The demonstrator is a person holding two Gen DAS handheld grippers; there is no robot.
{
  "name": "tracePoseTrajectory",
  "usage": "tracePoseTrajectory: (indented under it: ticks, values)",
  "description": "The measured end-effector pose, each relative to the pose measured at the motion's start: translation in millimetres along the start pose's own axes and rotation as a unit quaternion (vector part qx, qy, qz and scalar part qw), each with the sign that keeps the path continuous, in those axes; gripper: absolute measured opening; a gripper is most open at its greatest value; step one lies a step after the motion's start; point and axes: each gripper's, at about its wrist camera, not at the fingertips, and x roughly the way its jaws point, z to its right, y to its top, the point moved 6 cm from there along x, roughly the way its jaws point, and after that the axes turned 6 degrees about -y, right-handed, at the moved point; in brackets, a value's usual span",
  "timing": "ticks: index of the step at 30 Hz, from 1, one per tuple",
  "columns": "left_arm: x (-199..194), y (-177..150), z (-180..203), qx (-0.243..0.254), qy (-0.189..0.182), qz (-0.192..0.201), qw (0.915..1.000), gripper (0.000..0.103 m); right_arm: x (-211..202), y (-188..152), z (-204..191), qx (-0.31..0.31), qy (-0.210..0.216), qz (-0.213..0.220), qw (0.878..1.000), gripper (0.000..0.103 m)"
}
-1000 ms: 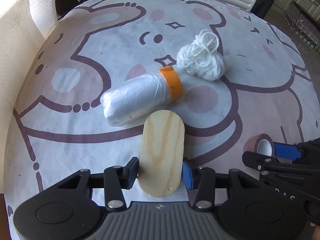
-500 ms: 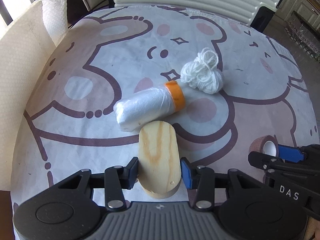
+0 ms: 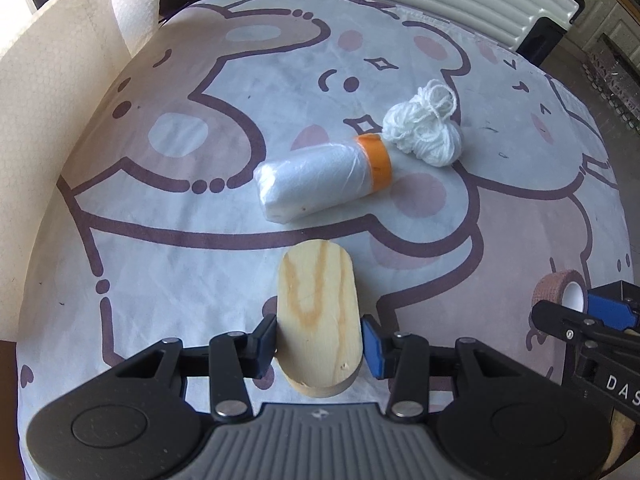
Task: Organize objects
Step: 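Lift the wooden block with the left tool while the right tool carries the tape roll toward the box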
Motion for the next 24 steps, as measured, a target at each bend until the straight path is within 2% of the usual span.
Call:
tracePoseTrajectory:
  ticks: [15,24]
  values:
    - [28,-2,6,0.018,0.017,-0.035,0.9991,0.046,13,2,4,-0.004,0.003,-0.007,1.0,0.043]
    - [22,2,4,0.004,0.008,-0.023,0.9997,0.045,14,3,3,-0.006,0.002,-0.007,1.0,0.043]
